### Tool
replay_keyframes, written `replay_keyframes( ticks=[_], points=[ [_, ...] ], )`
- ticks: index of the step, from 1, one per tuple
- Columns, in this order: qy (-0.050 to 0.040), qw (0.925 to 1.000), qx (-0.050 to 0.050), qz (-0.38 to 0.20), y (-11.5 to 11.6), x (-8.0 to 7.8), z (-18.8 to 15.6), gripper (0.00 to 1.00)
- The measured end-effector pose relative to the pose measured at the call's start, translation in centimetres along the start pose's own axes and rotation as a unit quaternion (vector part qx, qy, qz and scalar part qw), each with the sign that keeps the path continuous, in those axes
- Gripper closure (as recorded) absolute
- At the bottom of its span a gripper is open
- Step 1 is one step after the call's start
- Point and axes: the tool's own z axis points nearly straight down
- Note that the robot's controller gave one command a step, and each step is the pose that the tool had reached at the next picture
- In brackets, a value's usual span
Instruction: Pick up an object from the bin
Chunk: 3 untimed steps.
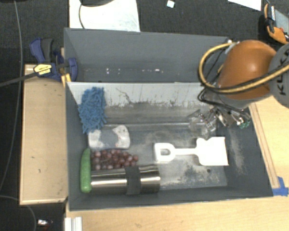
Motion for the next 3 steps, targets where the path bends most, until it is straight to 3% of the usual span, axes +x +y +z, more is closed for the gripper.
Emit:
replay_keyframes(
  ticks=[1,2,3],
  points=[
    [-0.0008,1.0,0.0,0.001,0.0,0.0,-0.2,1.0],
    [-0.0001,0.9996,0.0,0.03,-4.7,3.8,4.9,1.0],
    [-0.006,0.9993,0.001,0.037,-4.3,2.5,4.8,1.0]
  ],
)
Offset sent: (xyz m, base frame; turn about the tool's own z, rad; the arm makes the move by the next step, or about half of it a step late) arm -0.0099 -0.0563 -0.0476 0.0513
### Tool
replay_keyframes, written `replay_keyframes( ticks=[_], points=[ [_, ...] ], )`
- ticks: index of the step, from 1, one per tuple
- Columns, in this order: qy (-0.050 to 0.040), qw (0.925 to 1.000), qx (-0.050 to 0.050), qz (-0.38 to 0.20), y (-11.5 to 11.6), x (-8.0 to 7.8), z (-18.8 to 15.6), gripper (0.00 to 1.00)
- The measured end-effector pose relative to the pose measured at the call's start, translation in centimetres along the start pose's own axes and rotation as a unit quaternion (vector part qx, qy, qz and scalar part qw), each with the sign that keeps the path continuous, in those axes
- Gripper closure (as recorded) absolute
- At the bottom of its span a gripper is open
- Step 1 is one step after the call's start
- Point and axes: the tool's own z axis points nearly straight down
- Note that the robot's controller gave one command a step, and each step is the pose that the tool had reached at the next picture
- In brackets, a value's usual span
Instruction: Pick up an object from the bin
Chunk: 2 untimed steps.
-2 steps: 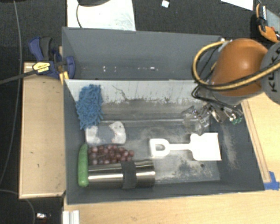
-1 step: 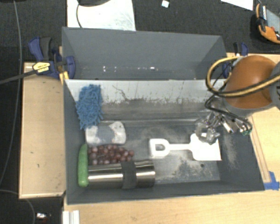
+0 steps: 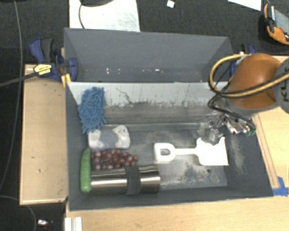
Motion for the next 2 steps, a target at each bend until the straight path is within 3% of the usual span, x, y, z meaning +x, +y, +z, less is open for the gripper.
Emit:
replay_keyframes(
  ticks=[1,2],
  points=[
    [0.0024,0.9994,0.0,-0.035,-1.4,0.7,-2.0,1.0],
    [0.0002,0.9859,-0.002,-0.167,-1.6,3.6,2.9,1.0]
  ],
)
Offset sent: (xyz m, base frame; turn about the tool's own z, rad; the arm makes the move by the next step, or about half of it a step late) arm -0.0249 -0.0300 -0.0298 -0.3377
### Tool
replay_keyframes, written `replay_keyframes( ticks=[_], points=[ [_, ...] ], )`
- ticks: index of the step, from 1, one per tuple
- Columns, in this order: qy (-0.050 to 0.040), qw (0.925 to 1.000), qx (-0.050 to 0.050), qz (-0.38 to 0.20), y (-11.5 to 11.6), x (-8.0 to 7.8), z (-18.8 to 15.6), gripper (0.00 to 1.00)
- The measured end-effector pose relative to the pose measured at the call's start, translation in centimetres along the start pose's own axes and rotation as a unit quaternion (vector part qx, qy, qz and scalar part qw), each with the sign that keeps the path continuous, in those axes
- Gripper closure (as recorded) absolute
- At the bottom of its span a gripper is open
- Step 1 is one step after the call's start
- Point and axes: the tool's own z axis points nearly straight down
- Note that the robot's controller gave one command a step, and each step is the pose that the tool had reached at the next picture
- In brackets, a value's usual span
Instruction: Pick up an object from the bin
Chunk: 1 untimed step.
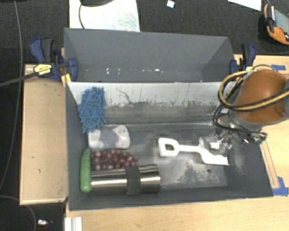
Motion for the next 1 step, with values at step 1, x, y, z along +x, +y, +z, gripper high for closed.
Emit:
replay_keyframes(
  ticks=[1],
  points=[
    [-0.0036,0.9912,0.005,0.132,0.07,2.85,-0.03,1.0]
  ],
)
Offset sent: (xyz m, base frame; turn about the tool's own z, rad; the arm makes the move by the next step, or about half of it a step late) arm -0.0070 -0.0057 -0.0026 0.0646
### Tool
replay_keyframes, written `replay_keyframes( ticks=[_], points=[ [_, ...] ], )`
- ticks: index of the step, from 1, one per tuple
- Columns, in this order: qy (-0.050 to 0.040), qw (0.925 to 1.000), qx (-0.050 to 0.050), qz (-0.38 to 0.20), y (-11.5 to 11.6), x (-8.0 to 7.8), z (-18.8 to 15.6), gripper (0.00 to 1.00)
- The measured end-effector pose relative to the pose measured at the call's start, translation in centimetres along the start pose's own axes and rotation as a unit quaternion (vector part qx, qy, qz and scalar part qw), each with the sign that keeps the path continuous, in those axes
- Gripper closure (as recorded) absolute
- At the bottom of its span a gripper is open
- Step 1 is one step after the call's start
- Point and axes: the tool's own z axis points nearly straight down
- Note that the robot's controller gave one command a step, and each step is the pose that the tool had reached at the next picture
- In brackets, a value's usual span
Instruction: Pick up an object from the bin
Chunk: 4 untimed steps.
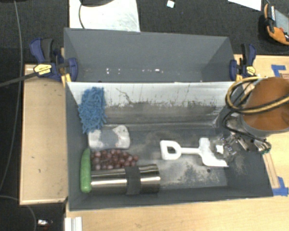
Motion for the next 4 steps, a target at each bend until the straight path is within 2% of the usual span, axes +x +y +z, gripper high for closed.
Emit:
replay_keyframes(
  ticks=[1,2,3,4],
  points=[
    [0.0002,0.995,-0.003,-0.1,0.5,-2.1,0.2,1.0],
    [0.0007,0.9921,-0.001,0.125,0.8,-1.8,0.2,1.0],
    [-0.0008,0.9991,-0.002,-0.042,0.2,-0.6,-0.1,1.0],
    [-0.0008,0.9972,-0.002,-0.075,0.2,-0.8,-0.4,1.0]
  ],
)
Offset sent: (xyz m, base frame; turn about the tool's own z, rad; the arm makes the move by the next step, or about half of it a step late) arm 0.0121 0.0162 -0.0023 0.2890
